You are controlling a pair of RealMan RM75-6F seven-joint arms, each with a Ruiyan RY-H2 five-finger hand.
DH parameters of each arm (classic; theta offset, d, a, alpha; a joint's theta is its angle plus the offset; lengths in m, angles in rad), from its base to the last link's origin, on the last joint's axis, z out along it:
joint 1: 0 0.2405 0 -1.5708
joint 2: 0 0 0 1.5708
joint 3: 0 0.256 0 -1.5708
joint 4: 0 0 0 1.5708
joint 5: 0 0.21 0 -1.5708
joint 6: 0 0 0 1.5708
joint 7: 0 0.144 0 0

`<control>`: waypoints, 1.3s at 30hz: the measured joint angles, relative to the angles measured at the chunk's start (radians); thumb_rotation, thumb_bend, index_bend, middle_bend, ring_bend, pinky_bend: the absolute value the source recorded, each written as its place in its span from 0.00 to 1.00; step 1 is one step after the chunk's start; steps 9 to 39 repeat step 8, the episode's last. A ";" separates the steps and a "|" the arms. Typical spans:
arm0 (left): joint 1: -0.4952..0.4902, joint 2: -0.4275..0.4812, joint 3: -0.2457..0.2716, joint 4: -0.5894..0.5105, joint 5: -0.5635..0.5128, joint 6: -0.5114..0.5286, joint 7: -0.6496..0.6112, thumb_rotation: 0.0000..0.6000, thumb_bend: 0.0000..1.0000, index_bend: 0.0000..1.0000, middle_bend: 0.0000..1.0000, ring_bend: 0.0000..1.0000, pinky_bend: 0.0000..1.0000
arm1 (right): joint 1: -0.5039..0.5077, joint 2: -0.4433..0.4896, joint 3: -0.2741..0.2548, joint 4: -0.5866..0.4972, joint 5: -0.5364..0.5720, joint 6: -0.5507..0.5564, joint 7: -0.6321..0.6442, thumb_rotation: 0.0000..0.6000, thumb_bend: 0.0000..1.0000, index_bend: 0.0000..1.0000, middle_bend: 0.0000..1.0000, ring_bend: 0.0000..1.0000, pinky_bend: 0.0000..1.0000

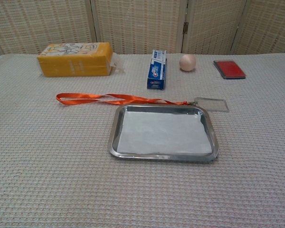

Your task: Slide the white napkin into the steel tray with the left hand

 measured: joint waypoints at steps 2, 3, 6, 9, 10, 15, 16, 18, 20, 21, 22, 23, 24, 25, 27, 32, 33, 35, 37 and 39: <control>0.010 0.023 -0.001 0.004 0.002 -0.008 -0.019 1.00 0.26 0.00 0.00 0.00 0.00 | 0.011 -0.014 -0.002 0.005 0.005 -0.022 -0.020 1.00 0.38 0.00 0.00 0.00 0.00; 0.016 0.026 -0.003 0.006 0.007 -0.010 -0.024 1.00 0.26 0.00 0.00 0.00 0.00 | 0.017 -0.021 -0.004 0.010 0.008 -0.032 -0.029 1.00 0.38 0.00 0.00 0.00 0.00; 0.024 0.025 -0.009 0.011 0.030 -0.011 -0.025 1.00 0.26 0.00 0.00 0.00 0.00 | 0.022 -0.027 -0.008 0.019 0.013 -0.041 -0.034 1.00 0.38 0.00 0.00 0.00 0.00; 0.029 0.018 -0.014 0.017 0.051 -0.006 -0.022 1.00 0.26 0.00 0.00 0.00 0.00 | 0.022 -0.027 -0.008 0.021 0.016 -0.039 -0.031 1.00 0.38 0.00 0.00 0.00 0.00; 0.029 0.018 -0.014 0.017 0.051 -0.006 -0.022 1.00 0.26 0.00 0.00 0.00 0.00 | 0.022 -0.027 -0.008 0.021 0.016 -0.039 -0.031 1.00 0.38 0.00 0.00 0.00 0.00; 0.029 0.018 -0.014 0.017 0.051 -0.006 -0.022 1.00 0.26 0.00 0.00 0.00 0.00 | 0.022 -0.027 -0.008 0.021 0.016 -0.039 -0.031 1.00 0.38 0.00 0.00 0.00 0.00; 0.029 0.018 -0.014 0.017 0.051 -0.006 -0.022 1.00 0.26 0.00 0.00 0.00 0.00 | 0.022 -0.027 -0.008 0.021 0.016 -0.039 -0.031 1.00 0.38 0.00 0.00 0.00 0.00; 0.029 0.018 -0.014 0.017 0.051 -0.006 -0.022 1.00 0.26 0.00 0.00 0.00 0.00 | 0.022 -0.027 -0.008 0.021 0.016 -0.039 -0.031 1.00 0.38 0.00 0.00 0.00 0.00; 0.029 0.018 -0.014 0.017 0.051 -0.006 -0.022 1.00 0.26 0.00 0.00 0.00 0.00 | 0.022 -0.027 -0.008 0.021 0.016 -0.039 -0.031 1.00 0.38 0.00 0.00 0.00 0.00; 0.029 0.018 -0.014 0.017 0.051 -0.006 -0.022 1.00 0.26 0.00 0.00 0.00 0.00 | 0.022 -0.027 -0.008 0.021 0.016 -0.039 -0.031 1.00 0.38 0.00 0.00 0.00 0.00; 0.029 0.018 -0.014 0.017 0.051 -0.006 -0.022 1.00 0.26 0.00 0.00 0.00 0.00 | 0.022 -0.027 -0.008 0.021 0.016 -0.039 -0.031 1.00 0.38 0.00 0.00 0.00 0.00; 0.029 0.018 -0.014 0.017 0.051 -0.006 -0.022 1.00 0.26 0.00 0.00 0.00 0.00 | 0.022 -0.027 -0.008 0.021 0.016 -0.039 -0.031 1.00 0.38 0.00 0.00 0.00 0.00; 0.029 0.018 -0.014 0.017 0.051 -0.006 -0.022 1.00 0.26 0.00 0.00 0.00 0.00 | 0.022 -0.027 -0.008 0.021 0.016 -0.039 -0.031 1.00 0.38 0.00 0.00 0.00 0.00; 0.029 0.018 -0.014 0.017 0.051 -0.006 -0.022 1.00 0.26 0.00 0.00 0.00 0.00 | 0.022 -0.027 -0.008 0.021 0.016 -0.039 -0.031 1.00 0.38 0.00 0.00 0.00 0.00; 0.029 0.018 -0.014 0.017 0.051 -0.006 -0.022 1.00 0.26 0.00 0.00 0.00 0.00 | 0.022 -0.027 -0.008 0.021 0.016 -0.039 -0.031 1.00 0.38 0.00 0.00 0.00 0.00; 0.029 0.018 -0.014 0.017 0.051 -0.006 -0.022 1.00 0.26 0.00 0.00 0.00 0.00 | 0.022 -0.027 -0.008 0.021 0.016 -0.039 -0.031 1.00 0.38 0.00 0.00 0.00 0.00; 0.029 0.018 -0.014 0.017 0.051 -0.006 -0.022 1.00 0.26 0.00 0.00 0.00 0.00 | 0.022 -0.027 -0.008 0.021 0.016 -0.039 -0.031 1.00 0.38 0.00 0.00 0.00 0.00; 0.029 0.018 -0.014 0.017 0.051 -0.006 -0.022 1.00 0.26 0.00 0.00 0.00 0.00 | 0.022 -0.027 -0.008 0.021 0.016 -0.039 -0.031 1.00 0.38 0.00 0.00 0.00 0.00; 0.029 0.018 -0.014 0.017 0.051 -0.006 -0.022 1.00 0.26 0.00 0.00 0.00 0.00 | 0.022 -0.027 -0.008 0.021 0.016 -0.039 -0.031 1.00 0.38 0.00 0.00 0.00 0.00; 0.029 0.018 -0.014 0.017 0.051 -0.006 -0.022 1.00 0.26 0.00 0.00 0.00 0.00 | 0.022 -0.027 -0.008 0.021 0.016 -0.039 -0.031 1.00 0.38 0.00 0.00 0.00 0.00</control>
